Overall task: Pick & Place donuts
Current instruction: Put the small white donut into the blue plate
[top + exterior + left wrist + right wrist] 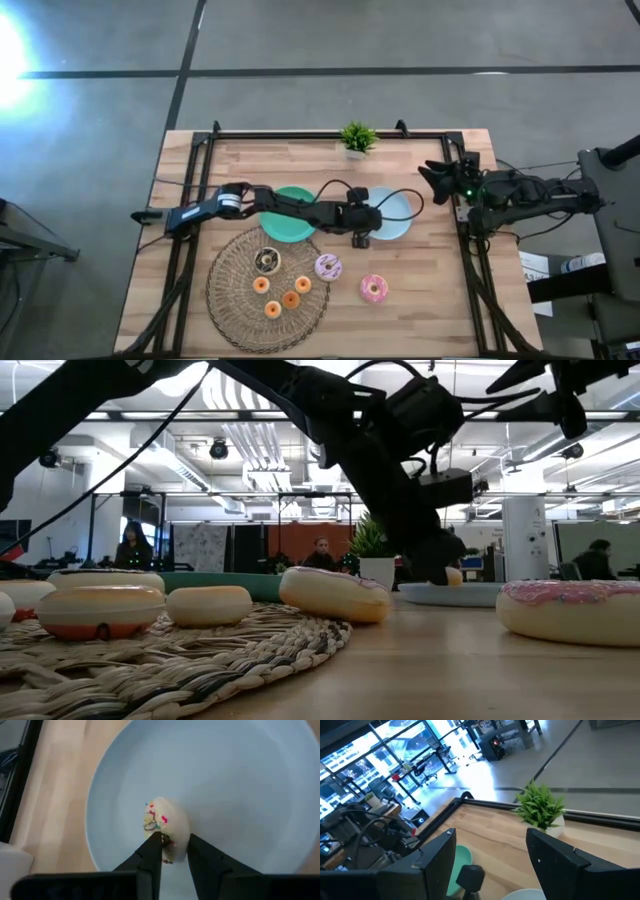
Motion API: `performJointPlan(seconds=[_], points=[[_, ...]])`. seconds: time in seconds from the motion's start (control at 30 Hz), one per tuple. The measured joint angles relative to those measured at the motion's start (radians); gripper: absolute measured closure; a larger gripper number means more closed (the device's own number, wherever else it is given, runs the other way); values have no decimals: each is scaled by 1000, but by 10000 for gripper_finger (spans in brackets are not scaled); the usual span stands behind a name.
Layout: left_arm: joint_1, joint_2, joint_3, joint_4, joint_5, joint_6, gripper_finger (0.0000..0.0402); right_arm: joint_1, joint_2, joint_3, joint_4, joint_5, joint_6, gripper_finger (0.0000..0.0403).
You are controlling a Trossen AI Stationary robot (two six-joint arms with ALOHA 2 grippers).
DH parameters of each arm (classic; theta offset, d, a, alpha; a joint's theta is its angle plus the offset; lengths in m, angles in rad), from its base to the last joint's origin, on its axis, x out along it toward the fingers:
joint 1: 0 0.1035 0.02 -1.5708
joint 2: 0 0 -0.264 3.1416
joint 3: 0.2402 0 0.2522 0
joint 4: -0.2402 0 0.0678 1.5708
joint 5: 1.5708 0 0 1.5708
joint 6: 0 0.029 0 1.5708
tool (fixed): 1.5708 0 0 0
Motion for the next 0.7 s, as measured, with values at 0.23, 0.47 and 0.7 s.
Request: performJointPlan(seconds=[0.23, 0.47, 0.7], points=[[-23, -14, 1, -33, 1, -2, 313, 0, -14, 0, -30, 9, 7, 170], [-33, -48, 9, -28, 16, -6, 312, 0, -9, 0, -41, 8, 8, 170], [-21, -119, -1, -257, 55, -168, 312, 0, -12, -1, -51, 3, 17, 170]])
